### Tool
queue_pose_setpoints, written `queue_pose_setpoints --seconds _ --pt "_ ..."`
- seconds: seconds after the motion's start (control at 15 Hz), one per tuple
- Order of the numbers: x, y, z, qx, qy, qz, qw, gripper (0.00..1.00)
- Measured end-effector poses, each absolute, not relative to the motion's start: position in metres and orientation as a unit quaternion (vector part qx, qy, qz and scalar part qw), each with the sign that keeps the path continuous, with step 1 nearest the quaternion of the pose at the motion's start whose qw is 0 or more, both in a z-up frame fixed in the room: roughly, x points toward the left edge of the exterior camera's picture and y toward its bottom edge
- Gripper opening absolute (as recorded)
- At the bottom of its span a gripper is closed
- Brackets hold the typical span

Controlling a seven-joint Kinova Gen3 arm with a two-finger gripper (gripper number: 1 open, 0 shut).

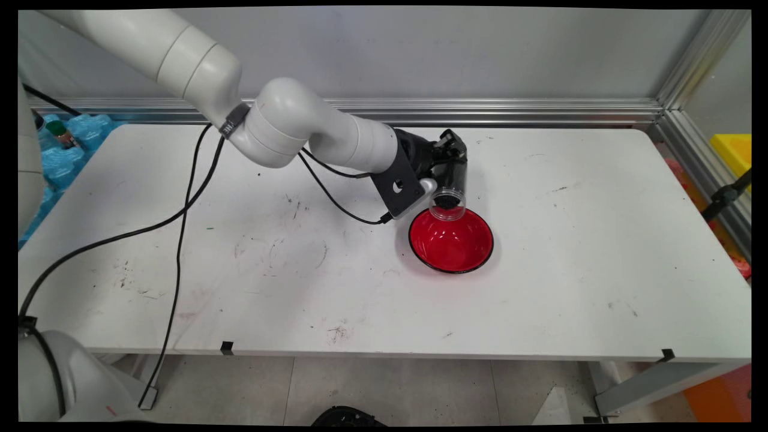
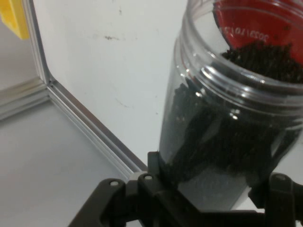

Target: Pour the black seasoning powder in the red bowl

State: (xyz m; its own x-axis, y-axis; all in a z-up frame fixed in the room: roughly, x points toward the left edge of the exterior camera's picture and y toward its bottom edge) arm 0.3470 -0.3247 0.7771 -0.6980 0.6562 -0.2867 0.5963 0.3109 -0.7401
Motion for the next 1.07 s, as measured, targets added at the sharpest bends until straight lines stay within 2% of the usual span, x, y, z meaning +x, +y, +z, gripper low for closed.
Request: queue_pose_setpoints --seconds 1.07 --pt "0.339 -0.333 0.766 -0.419 -0.775 0.472 0.021 0.0"
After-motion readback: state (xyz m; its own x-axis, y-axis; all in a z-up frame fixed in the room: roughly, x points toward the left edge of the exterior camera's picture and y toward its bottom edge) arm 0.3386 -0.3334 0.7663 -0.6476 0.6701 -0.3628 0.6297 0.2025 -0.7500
